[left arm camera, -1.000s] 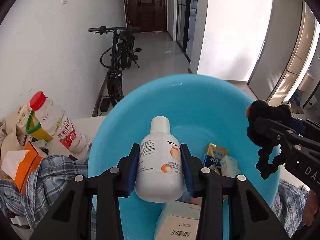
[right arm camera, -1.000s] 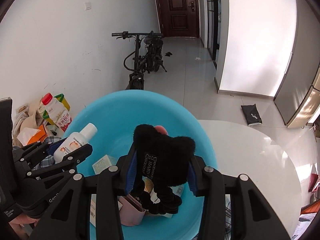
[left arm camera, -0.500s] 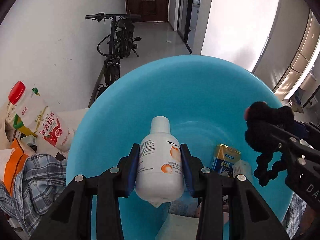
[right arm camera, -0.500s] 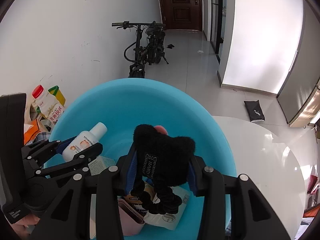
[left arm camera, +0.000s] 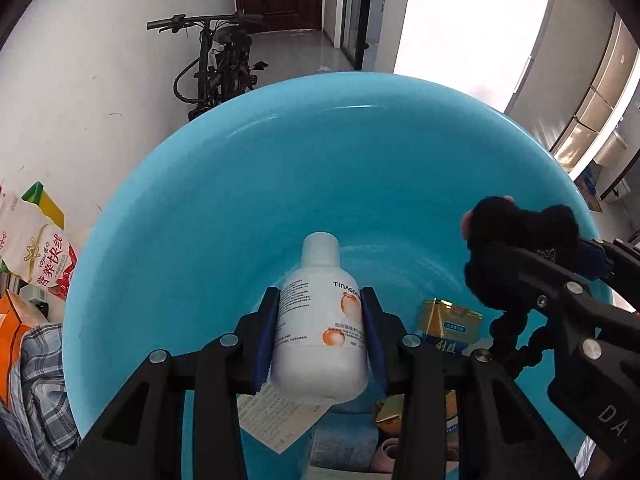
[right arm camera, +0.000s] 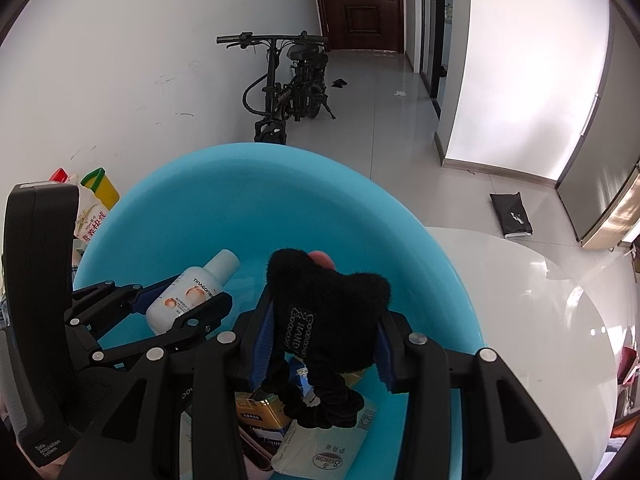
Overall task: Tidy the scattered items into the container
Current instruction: 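Open the left tool to drop the bottle while the right tool releases the glove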
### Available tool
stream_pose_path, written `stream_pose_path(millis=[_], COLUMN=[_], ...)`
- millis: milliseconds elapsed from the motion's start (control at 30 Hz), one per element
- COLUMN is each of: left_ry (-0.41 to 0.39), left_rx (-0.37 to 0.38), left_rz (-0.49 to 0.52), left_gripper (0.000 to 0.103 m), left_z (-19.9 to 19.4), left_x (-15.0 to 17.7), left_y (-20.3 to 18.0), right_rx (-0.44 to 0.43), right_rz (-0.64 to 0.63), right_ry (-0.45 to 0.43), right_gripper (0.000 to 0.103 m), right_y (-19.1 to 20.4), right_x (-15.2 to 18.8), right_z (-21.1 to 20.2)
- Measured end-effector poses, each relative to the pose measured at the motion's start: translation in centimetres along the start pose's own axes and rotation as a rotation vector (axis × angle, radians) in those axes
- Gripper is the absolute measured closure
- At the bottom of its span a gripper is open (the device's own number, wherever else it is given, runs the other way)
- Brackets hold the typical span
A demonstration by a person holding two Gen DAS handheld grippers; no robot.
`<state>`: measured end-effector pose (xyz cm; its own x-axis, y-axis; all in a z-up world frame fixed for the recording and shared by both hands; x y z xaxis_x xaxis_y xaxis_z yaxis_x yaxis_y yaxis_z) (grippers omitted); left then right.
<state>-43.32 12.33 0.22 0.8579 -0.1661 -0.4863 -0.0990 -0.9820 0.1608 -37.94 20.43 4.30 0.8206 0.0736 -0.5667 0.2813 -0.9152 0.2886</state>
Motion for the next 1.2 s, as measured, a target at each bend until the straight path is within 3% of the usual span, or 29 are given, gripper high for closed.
stream_pose_path(millis=[167,267,300,567,900,1200], left_ry=[-0.009,-0.04,-0.047,-0.032,-0.022,-0.034], left_rx=[-0.036,-0.06,-0.059,-0.06,-0.073,-0.069], left_rz=[0.012,-0.002,-0.012,-0.06,-0.073,-0.07], left_gripper=[0.06,0.03,0.028,0.028,0.028,0.028], left_z=[0.0,-0.4,-0.6,-1.1,-1.4,-2.1], left_x=[-0.2,-0.2,-0.3,-0.8,0.7,1.2], left_y=[0.2,0.5,0.7,2.2,2.7,2.8], right_rx=[0.0,-0.001,-0.003,-0.002,-0.021,-0.036], right_rz=[-0.003,-0.003,-0.001,0.01,0.017,0.026], right_ry=[0.003,0.0,-0.002,-0.007,-0.004,-0.061], right_gripper=[0.062,0.062,0.062,0.062,0.062,0.04], right_y=[0.3,0.4,0.4,0.5,1.0,1.7], right_x=[-0.1,-0.3,-0.3,-0.4,-0.7,-1.3], right_z=[0.1,0.0,-0.1,-0.4,0.2,-0.4])
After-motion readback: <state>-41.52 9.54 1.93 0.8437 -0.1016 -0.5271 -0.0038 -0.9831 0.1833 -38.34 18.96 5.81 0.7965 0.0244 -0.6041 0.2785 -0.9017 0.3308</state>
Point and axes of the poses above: each gripper's, at about its wrist camera, not at the fingertips, and z roughly the way its jaws point, y to its left, x to its underside, the point moved 2 cm from there along z, roughly the way its jaws point, and after that the axes turned 13 degrees about -x, right-handed, at the moved point
